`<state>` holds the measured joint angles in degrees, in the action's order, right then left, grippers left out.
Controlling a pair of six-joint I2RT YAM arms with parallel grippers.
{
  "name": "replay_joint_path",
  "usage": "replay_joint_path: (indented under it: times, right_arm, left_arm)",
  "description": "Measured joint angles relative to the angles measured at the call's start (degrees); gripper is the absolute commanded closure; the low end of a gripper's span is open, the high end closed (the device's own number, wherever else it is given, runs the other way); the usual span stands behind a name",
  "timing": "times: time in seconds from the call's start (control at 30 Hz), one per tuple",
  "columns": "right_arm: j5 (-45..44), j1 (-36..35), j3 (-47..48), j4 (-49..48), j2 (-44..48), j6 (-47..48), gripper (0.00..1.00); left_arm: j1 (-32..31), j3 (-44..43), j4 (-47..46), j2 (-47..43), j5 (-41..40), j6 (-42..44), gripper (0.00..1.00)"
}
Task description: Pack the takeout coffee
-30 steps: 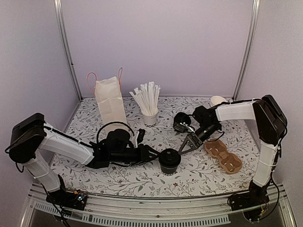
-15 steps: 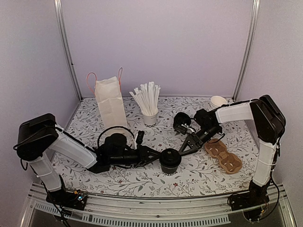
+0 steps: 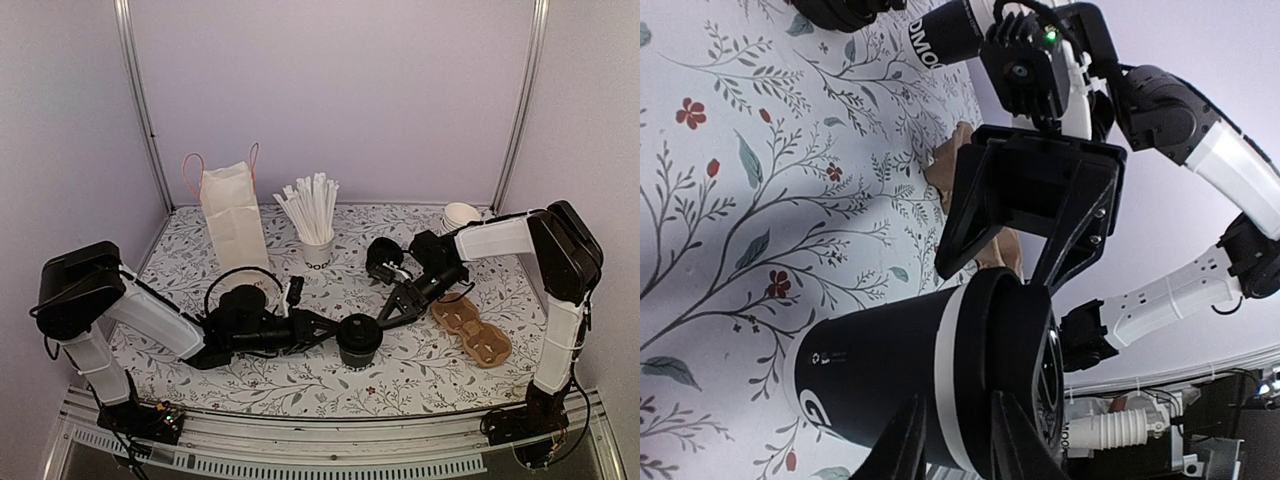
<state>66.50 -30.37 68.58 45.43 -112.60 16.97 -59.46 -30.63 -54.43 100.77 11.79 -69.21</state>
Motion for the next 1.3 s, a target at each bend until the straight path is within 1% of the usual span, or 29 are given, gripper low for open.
replay_joint_path:
  times: [0.07,0.13,0.23,0.33,0.4,0.5,0.6,0.77,0.87,1.0,1.17,1.3]
  right_arm:
    - [-0.6,0.0,0.0,0.0,0.6,0.9,0.48]
    - [-1.5,0.0,0.0,0.4,1.3,2.0,0.47]
    - [-3.1,-0.2,0.0,0.7,2.6,3.6,0.46]
    - [-4.7,-0.7,0.0,1.0,4.1,4.9,0.44]
    - [-5.7,-0.9,0.0,1.2,4.8,5.4,0.44]
    - [-6.4,-1.1,0.0,1.4,5.2,6.1,0.44]
    - [-6.4,-1.1,-0.1,1.5,5.2,6.4,0.44]
    - [-5.9,-1.1,-0.1,1.9,5.2,6.9,0.43]
    - [-4.9,-1.1,0.0,2.5,5.2,7.5,0.43]
    - [-3.7,-1.1,0.1,3.0,5.2,8.1,0.42]
    - [-3.0,-1.1,0.2,3.2,5.2,8.6,0.42]
    - [-2.8,-1.1,0.2,3.3,5.2,8.7,0.42]
  left_arm:
    - [-0.2,-1.5,5.0,-2.0,-1.0,2.2,0.73]
    - [-0.4,-4.3,12.9,-4.3,-2.8,5.6,0.72]
    - [-0.7,-8.3,22.5,-6.3,-5.6,9.7,0.71]
    - [-0.9,-11.5,28.7,-8.1,-7.8,13.1,0.70]
    - [-0.9,-12.4,30.5,-8.9,-8.5,14.4,0.71]
    - [-0.7,-12.7,31.6,-9.3,-8.6,15.2,0.70]
    - [-0.5,-12.6,32.5,-9.3,-8.4,15.4,0.67]
    - [-1.1,-11.6,32.8,-11.0,-6.6,16.8,0.49]
    - [-2.9,-9.6,32.6,-14.3,-6.3,17.0,0.43]
    - [-6.3,-5.6,30.5,-17.3,-6.0,15.3,0.43]
    - [-8.1,-2.9,28.4,-15.2,-5.2,11.2,0.51]
    - [-8.1,-0.6,24.4,-13.4,-5.1,7.8,0.55]
